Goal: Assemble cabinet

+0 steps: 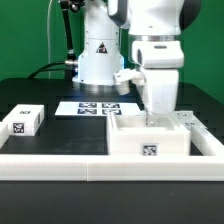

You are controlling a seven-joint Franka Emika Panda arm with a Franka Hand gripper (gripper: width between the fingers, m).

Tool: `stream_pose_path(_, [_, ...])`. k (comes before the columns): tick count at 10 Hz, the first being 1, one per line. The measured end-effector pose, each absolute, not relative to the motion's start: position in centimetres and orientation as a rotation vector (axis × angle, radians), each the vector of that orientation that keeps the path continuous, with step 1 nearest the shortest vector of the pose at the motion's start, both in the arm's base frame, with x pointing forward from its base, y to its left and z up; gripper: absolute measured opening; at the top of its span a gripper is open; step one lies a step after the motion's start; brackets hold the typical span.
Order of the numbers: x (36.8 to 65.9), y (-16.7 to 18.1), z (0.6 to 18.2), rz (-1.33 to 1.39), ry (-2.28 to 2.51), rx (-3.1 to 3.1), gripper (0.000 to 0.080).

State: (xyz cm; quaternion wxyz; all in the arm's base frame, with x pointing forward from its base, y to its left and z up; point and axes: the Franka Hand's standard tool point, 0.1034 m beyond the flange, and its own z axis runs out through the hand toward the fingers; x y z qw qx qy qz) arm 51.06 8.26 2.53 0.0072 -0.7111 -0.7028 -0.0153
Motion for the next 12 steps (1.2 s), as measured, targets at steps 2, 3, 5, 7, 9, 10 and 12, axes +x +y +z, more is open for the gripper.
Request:
stream_pose_path(2, [51.7,10.0,2.3,-0.051,-2.221,-2.194,0.0038])
stream_pose_path(3, [51.7,10.5,2.3,-0.051,-2.206,-2.206,0.0038])
stream_pose_path(5, [51.7,11.2,2.3,-0.043,-2.189,-2.218,0.0038])
stream_pose_path(7, [51.7,11.1,2.3,-0.036,-2.177,-2.227,0.0044])
stream_pose_path(9, [51.7,11.0,2.2,-0.034,-2.176,-2.228,0.0221])
stream_pose_path(10, [51.7,11.0,2.2,-0.034,-2.175,-2.228,0.0354])
stream_pose_path(12, [51.7,11.0,2.2,-0.033,-2.174,-2.23,0.0536])
